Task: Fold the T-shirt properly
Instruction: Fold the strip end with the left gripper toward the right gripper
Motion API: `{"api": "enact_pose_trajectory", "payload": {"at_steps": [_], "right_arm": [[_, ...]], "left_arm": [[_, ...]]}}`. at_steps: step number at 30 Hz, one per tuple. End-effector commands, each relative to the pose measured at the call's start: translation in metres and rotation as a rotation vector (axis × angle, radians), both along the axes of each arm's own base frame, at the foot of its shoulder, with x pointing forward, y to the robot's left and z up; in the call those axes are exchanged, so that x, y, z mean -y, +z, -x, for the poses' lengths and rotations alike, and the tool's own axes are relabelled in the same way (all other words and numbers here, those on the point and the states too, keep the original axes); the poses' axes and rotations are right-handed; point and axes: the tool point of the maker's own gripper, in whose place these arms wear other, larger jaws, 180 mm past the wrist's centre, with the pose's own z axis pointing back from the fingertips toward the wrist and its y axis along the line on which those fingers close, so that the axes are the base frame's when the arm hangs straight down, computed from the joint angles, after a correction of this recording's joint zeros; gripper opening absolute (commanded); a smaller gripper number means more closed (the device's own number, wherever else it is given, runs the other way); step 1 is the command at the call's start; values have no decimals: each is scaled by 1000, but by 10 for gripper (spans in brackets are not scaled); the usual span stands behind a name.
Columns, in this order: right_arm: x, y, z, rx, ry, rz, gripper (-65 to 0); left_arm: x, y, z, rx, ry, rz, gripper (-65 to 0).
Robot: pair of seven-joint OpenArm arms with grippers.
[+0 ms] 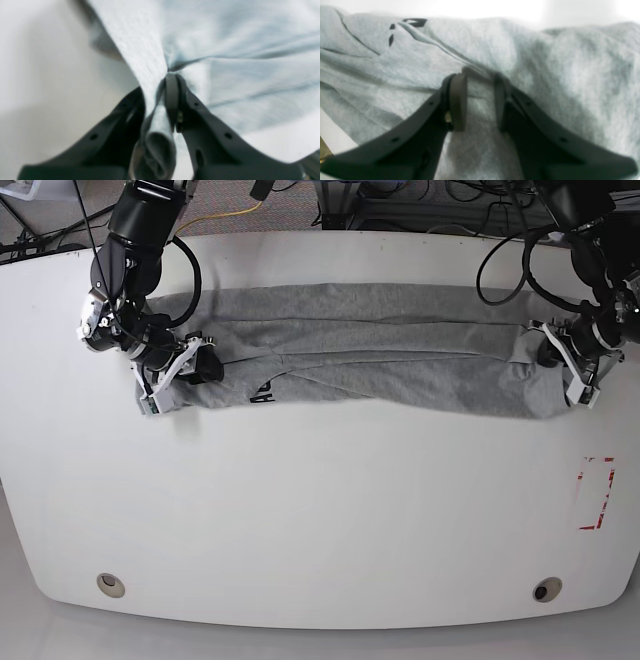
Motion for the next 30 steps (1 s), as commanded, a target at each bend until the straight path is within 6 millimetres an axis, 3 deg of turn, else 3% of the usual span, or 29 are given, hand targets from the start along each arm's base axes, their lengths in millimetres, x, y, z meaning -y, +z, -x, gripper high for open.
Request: {"api": "enact_pose_trajectory", "payload": {"at_steps": [1,6,13,20,26,30], "right_arm": [[12,-11,11,-73,11,74,-458],[5,-12,11,-73,11,57,-460],[4,-13,12,-76,12,56,-460],[4,-15,16,-85,12,55,-460],[4,-15,17,-86,12,55,-460],[-3,-16,17,-86,12,40,-460]], "left_arm": [[23,28,-13,95,-98,-30,-604],[88,37,-11,142,-251,8,-604],[154,29,-8,141,-339,132,-603],[202,41,-19,189,-401,224,-603],[223,51,-26,223,-396,287,-601],[243,46,-21,197,-452,309,-600]]}}
